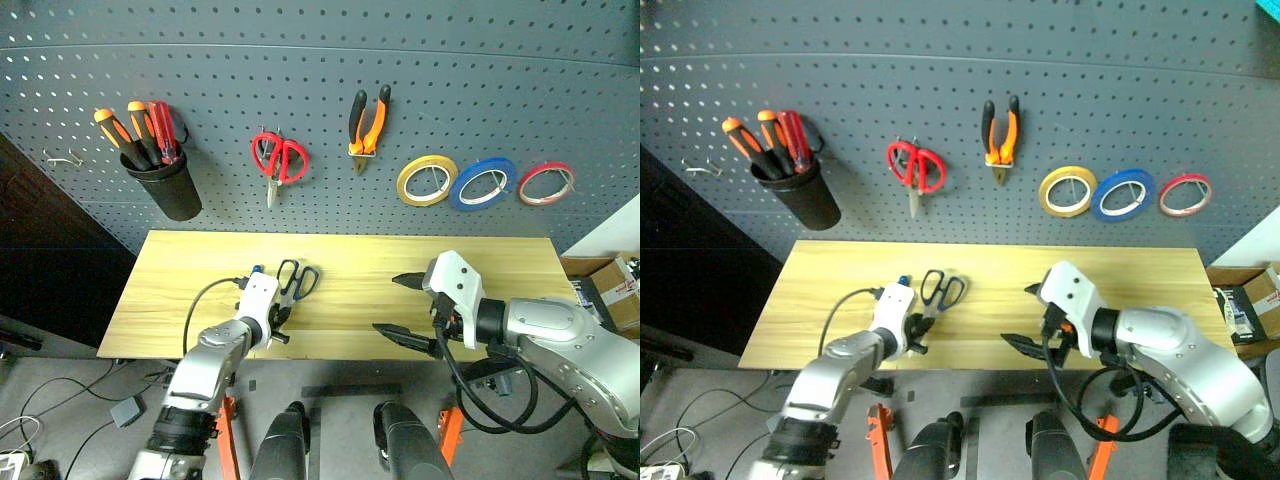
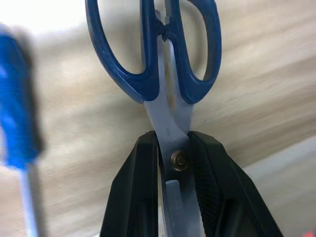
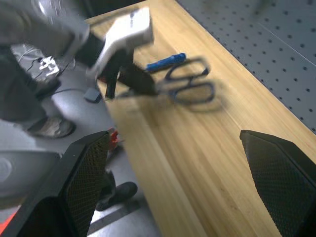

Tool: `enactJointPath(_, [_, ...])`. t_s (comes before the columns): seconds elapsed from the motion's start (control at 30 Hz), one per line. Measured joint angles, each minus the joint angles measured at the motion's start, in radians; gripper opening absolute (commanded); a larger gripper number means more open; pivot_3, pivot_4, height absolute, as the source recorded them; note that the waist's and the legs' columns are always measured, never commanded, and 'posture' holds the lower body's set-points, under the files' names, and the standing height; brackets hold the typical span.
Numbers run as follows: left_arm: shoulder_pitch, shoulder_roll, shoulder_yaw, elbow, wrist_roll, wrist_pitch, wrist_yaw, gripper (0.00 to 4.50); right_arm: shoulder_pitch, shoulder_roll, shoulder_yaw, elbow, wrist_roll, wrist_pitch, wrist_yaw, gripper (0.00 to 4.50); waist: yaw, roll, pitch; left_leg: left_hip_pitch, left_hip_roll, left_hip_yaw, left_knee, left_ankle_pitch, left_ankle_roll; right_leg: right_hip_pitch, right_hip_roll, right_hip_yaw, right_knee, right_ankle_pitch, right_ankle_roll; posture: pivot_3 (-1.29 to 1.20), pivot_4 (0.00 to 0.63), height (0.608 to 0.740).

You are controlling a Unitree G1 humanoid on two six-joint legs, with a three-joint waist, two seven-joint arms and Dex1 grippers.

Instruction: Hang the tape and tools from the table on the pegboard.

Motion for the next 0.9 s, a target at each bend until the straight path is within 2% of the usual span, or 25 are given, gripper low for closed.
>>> enactJointPath(0.1, [-0.007, 0.003, 0.047, -0.137, -0.041, -0.095, -0.036, 0.66, -0.009, -0.013, -0.038, 0.0, 0.014, -0.006, 0.009, 4.5, 0.007, 0.0, 0.0, 0.0, 0.003, 0.005, 0.0, 0.0, 0.0, 0.002, 0.0, -0.001, -0.001, -0.001, -0.003, -0.07, 0.248, 0.74])
enactJointPath(0.2, [-0.03, -0.001, 0.072, -0.195, -0.066, -0.167, -0.04, 0.66, -0.01, -0.039, -0.043, 0.005, 0.019, -0.011, 0.022, 4.5, 0.011, 0.0, 0.0, 0.0, 0.003, 0.006, 0.0, 0.0, 0.0, 0.003, 0.0, -0.001, -0.005, -0.001, -0.002, -0.07, 0.245, 0.74])
enactJointPath(0.3, [-0.067, -0.013, 0.079, -0.199, -0.066, -0.228, -0.031, 0.66, -0.017, -0.048, -0.045, 0.024, 0.014, -0.029, 0.028, 4.5, 0.016, 0.0, 0.0, -0.001, 0.003, 0.006, 0.0, 0.0, 0.001, 0.004, 0.001, -0.001, -0.01, 0.003, 0.004, -0.07, 0.241, 0.74])
enactJointPath(0.53, [-0.137, -0.019, 0.078, -0.177, -0.034, -0.366, -0.003, 0.66, -0.037, -0.048, -0.033, 0.047, -0.012, -0.052, 0.028, 4.5, 0.016, 0.0, 0.0, -0.002, 0.002, 0.007, 0.0, -0.001, 0.002, 0.004, 0.001, -0.001, -0.012, 0.003, 0.005, -0.08, 0.24, 0.74])
enactJointPath(0.9, [-0.117, -0.028, 0.106, -0.136, -0.029, -0.381, 0.038, 0.66, -0.04, -0.048, -0.022, 0.051, -0.03, -0.069, 0.026, 4.5, 0.016, 0.0, 0.0, -0.002, 0.002, 0.007, 0.0, -0.001, 0.002, 0.004, 0.001, -0.001, -0.011, 0.004, 0.005, -0.08, 0.238, 0.74])
